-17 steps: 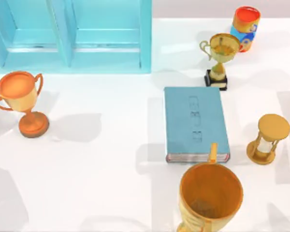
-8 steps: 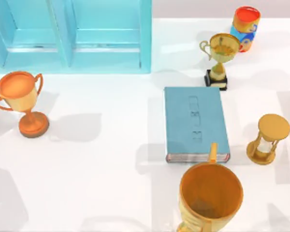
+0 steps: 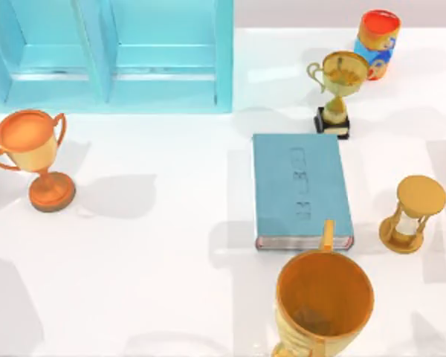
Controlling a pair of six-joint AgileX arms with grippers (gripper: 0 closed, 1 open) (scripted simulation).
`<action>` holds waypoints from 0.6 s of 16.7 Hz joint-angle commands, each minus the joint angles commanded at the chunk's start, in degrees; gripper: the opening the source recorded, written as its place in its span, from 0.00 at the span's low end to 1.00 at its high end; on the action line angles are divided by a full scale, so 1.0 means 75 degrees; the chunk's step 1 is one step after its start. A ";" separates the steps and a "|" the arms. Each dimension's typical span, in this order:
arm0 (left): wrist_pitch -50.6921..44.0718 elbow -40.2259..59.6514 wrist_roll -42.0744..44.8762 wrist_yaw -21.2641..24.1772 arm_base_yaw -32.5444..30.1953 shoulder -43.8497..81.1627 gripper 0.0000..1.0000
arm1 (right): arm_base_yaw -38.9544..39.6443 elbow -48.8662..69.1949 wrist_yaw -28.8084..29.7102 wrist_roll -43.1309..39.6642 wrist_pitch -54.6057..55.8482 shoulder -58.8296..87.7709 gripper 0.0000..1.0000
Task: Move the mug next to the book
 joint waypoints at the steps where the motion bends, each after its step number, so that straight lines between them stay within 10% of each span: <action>1: 0.0000 0.0000 0.0000 0.0000 0.0000 0.0000 0.00 | 0.0000 0.0000 0.0000 0.0000 0.0000 0.0000 1.00; 10: -0.0837 0.0541 0.0035 -0.0003 -0.0014 -0.0260 0.00 | 0.0000 0.0000 0.0000 0.0000 0.0000 0.0000 1.00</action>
